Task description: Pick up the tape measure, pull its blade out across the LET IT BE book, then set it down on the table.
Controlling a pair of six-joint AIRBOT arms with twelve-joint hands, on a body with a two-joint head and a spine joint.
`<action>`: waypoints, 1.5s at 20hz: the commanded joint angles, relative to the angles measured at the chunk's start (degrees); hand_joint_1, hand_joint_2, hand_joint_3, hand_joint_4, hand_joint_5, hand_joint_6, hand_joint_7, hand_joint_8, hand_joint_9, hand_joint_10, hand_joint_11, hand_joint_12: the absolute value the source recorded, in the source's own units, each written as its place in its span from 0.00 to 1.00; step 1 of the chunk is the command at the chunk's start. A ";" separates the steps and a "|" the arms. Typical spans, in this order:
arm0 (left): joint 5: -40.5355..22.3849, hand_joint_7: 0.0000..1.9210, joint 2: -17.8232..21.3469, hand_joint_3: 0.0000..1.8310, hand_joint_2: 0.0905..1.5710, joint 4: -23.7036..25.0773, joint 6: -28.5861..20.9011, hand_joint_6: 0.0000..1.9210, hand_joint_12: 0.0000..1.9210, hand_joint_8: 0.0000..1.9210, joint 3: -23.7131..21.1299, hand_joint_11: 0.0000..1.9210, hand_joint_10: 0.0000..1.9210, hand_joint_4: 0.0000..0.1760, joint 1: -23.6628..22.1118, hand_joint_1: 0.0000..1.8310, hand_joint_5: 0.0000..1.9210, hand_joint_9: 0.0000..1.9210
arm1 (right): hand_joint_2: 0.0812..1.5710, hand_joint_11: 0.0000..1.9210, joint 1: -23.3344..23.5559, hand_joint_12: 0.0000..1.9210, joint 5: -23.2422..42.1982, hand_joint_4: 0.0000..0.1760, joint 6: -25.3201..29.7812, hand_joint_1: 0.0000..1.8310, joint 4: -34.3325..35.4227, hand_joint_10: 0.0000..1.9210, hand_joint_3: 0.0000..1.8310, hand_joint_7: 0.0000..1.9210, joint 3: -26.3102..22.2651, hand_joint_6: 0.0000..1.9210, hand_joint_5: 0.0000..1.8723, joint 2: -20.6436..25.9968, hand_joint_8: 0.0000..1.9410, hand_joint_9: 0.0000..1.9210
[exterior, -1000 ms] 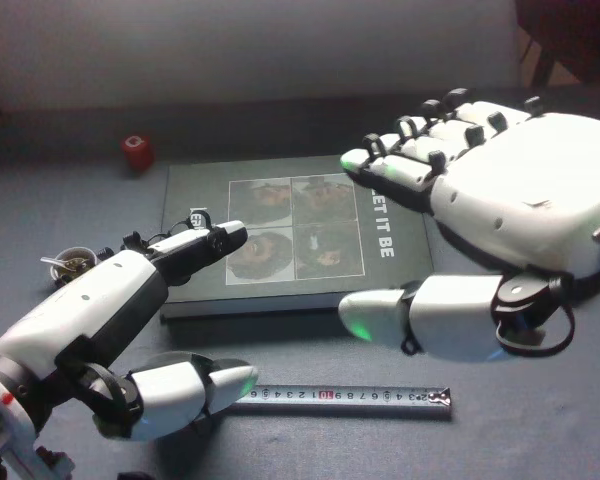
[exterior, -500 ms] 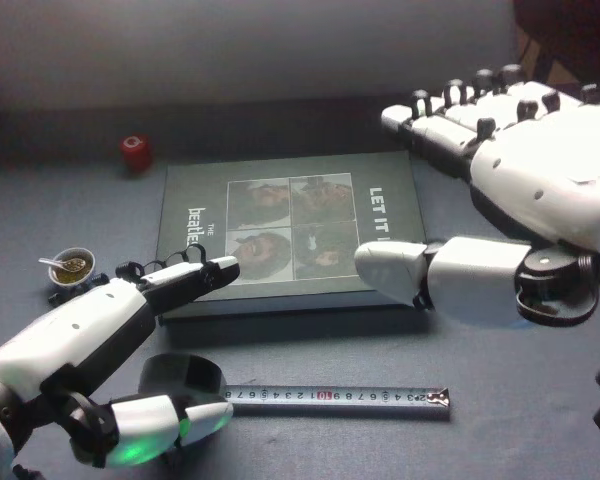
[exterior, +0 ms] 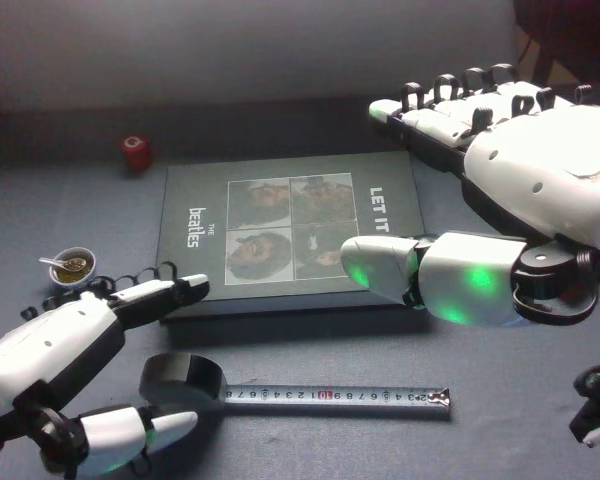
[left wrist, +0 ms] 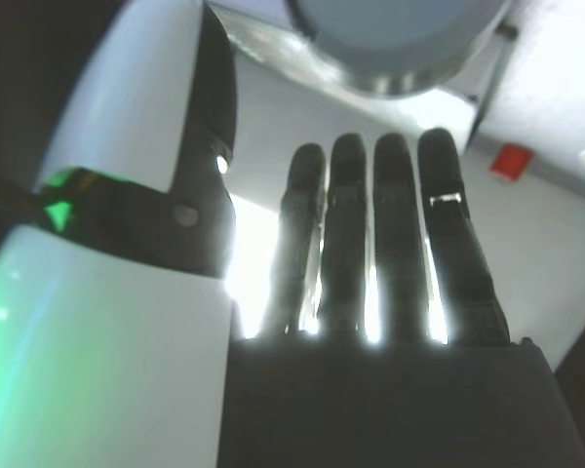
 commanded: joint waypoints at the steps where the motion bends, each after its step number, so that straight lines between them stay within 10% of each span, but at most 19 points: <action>1: -6.99 0.15 -0.15 0.01 0.66 2.09 -0.61 0.00 0.39 0.00 0.43 0.03 0.00 0.00 -0.11 0.62 0.14 0.14 | 0.68 0.00 0.35 0.26 2.51 0.12 0.74 0.04 -4.32 0.00 0.00 0.06 -0.21 0.00 0.04 0.28 0.00 0.04; 30: -8.32 0.15 -3.98 0.00 0.67 2.48 1.26 0.00 0.38 0.00 3.66 0.04 0.00 0.00 3.22 0.62 0.13 0.15 | 0.68 0.00 -1.54 0.24 4.61 0.09 5.68 0.05 -8.04 0.00 0.00 0.05 -0.19 0.00 0.04 0.03 0.00 0.03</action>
